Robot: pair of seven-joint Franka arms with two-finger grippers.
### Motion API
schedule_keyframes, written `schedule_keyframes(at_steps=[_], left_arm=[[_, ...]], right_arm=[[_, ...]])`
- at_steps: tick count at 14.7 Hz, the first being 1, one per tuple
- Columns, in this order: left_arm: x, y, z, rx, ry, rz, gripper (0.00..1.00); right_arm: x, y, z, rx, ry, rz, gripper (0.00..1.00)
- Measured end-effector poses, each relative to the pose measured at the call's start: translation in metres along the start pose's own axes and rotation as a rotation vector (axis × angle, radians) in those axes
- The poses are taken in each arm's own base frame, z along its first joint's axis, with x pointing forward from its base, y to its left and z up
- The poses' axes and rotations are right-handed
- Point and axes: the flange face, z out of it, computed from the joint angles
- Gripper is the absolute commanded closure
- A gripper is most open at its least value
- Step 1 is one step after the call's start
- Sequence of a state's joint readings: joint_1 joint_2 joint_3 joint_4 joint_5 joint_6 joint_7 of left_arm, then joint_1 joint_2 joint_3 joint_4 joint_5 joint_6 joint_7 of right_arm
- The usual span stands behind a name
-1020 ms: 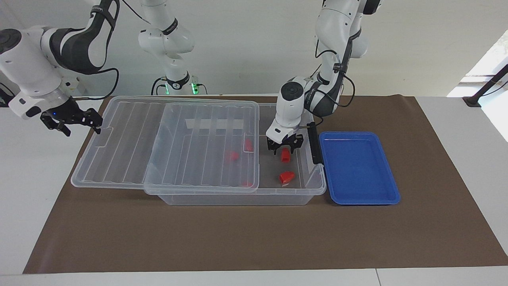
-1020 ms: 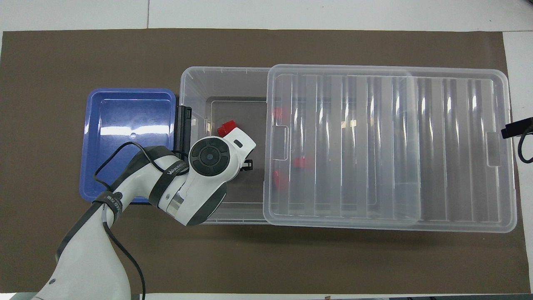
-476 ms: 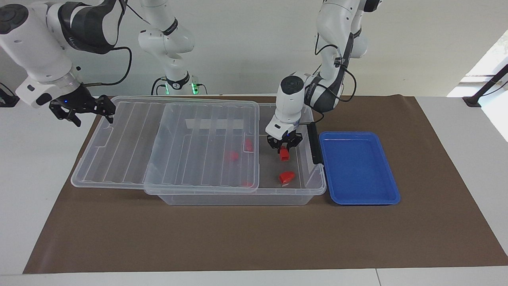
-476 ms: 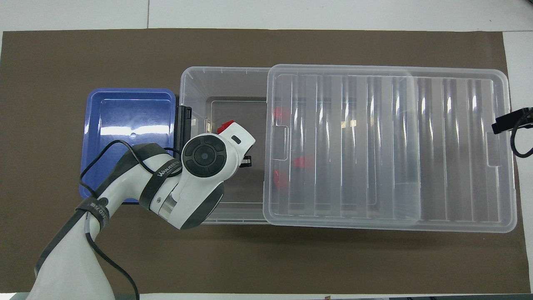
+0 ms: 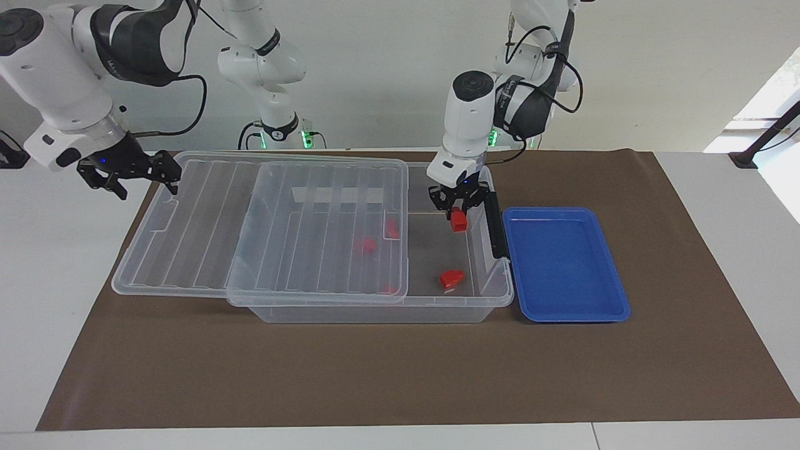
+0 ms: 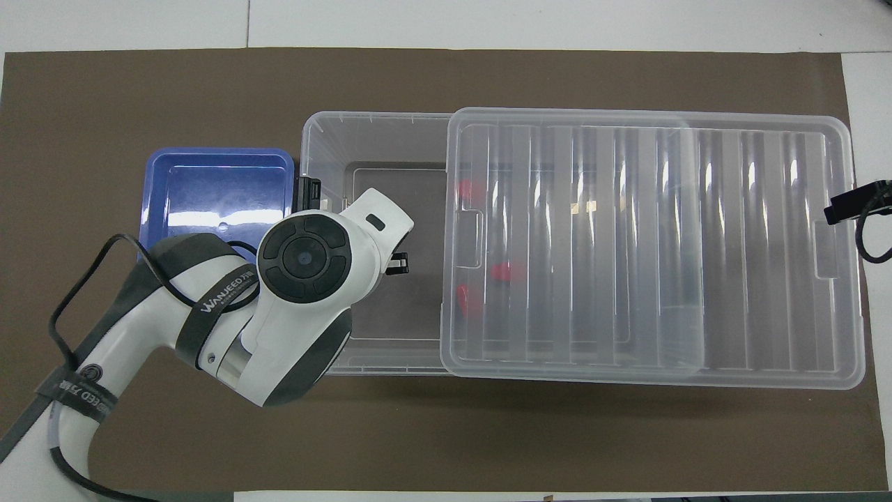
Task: Place red block in blue tray from box
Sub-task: 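Lower the left gripper and grasp the red block nearest the tray, then carry the red block with the left gripper into the blue tray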
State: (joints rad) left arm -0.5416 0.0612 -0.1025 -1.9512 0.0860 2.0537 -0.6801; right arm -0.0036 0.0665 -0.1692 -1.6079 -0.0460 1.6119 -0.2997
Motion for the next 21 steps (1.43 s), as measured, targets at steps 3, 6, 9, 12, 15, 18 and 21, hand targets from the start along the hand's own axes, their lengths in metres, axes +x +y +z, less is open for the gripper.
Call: schedule_keyframes(at_steps=[3,6,9,12,15,18,21], left_arm=[[0.005,-0.008,-0.023,0.005,0.002,-0.017,1.0],[0.015,-0.036,-0.044,0.007,0.017,-0.049,1.0],[0.039,-0.087,-0.055,0.011,0.032,-0.05,1.0],[0.069,-0.159,-0.046,0.028,0.018,-0.004,1.0],[0.083,-0.221,-0.026,0.039,0.003,0.031,1.0],[0.083,-0.256,0.015,0.038,0.002,0.039,1.0],[0.08,-0.267,0.065,0.031,-0.006,0.034,1.0]], right_arm=[[0.0,0.0,0.0,0.0,0.0,-0.001,0.0],[0.0,-0.001,0.0,0.001,-0.004,-0.002,0.0],[0.0,-0.01,-0.001,0.006,-0.021,0.034,0.0],[0.004,-0.027,-0.014,0.002,-0.009,0.043,0.0],[0.004,-0.025,-0.016,0.0,-0.004,0.043,0.41],[0.001,-0.007,-0.01,0.002,-0.009,-0.01,1.0],[-0.01,0.046,0.007,-0.007,0.006,-0.013,1.0]])
